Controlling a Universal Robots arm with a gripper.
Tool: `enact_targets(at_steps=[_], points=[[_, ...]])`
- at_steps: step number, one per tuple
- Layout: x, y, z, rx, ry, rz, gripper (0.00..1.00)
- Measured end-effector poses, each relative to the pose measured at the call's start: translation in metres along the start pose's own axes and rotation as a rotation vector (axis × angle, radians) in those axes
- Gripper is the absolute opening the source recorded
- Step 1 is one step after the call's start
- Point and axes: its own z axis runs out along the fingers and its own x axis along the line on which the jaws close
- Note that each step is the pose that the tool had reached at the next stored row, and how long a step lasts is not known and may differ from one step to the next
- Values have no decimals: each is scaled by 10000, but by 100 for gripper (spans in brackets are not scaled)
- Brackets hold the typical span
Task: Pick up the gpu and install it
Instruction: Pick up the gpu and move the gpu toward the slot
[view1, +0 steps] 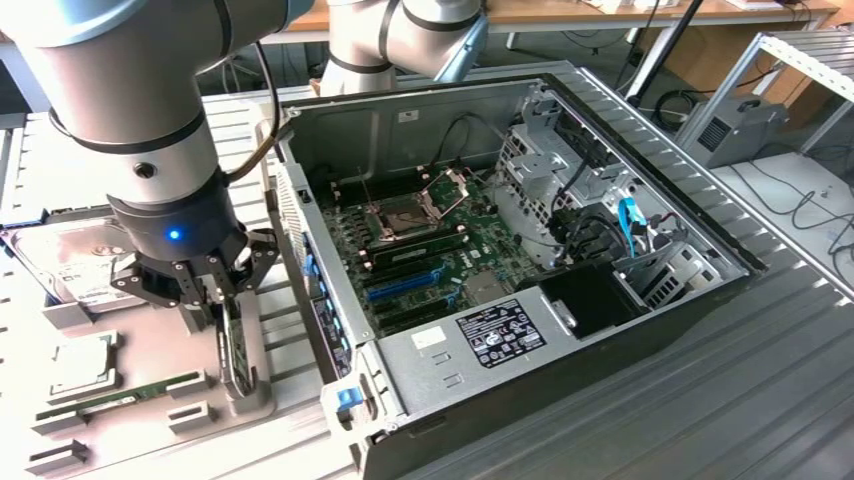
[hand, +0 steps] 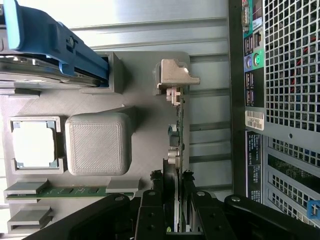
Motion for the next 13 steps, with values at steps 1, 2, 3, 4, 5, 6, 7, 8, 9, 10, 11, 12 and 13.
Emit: enact_targets(at_steps=[1, 2, 3, 4, 5, 6, 7, 8, 9, 10, 11, 12, 13], points=[[0, 0, 0, 0, 0, 1, 26], [0, 0, 0, 0, 0, 0, 26], [0, 0, 0, 0, 0, 0, 26], [0, 0, 0, 0, 0, 0, 26], [0, 0, -1, -1, -2, 0, 26], [0, 0, -4, 0, -1, 1, 26], [0, -1, -9, 1, 1, 3, 26], [0, -1, -13, 1, 1, 3, 26], [0, -1, -18, 1, 1, 4, 26], [-1, -1, -23, 1, 0, 4, 26], [-1, -2, -30, 1, 0, 5, 26], [-1, -2, -37, 1, 1, 5, 26], [-1, -2, -45, 1, 1, 5, 26]])
